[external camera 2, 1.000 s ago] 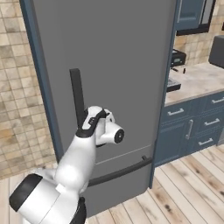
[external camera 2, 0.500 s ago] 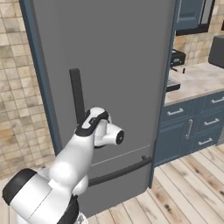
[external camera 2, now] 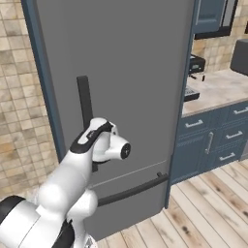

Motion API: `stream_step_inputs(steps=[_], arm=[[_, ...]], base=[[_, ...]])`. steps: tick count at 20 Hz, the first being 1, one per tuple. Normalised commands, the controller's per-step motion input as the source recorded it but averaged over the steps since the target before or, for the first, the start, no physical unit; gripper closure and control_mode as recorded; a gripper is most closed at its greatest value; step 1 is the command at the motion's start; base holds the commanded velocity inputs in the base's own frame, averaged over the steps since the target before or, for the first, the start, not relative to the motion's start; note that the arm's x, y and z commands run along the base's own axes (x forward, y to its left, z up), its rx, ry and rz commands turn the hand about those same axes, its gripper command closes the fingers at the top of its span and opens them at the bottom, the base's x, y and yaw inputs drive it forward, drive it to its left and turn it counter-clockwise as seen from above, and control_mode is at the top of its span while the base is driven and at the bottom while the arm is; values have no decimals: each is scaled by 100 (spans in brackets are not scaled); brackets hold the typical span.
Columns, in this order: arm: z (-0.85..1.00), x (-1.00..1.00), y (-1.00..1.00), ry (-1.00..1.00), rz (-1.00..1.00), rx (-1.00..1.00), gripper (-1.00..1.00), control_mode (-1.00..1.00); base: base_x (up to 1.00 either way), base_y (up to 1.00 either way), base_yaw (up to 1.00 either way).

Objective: Open the fridge, grab two sodas, and place both sodas inside the bowl with ice on the dining counter.

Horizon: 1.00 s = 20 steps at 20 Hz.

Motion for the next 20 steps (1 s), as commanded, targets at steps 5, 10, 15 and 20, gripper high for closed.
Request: stream_step_inputs(steps=[5,10,15,20], arm=[[17,54,0,13,-10,4,-100,-100],[1,29,5,6,-5,0,-100,-100],[0,21,28,3,-1,0,100,-100],[1,2,6,0,0,0,100,-100]], base=[[0,0,0],[0,0,0],[0,0,0],[0,0,0]])
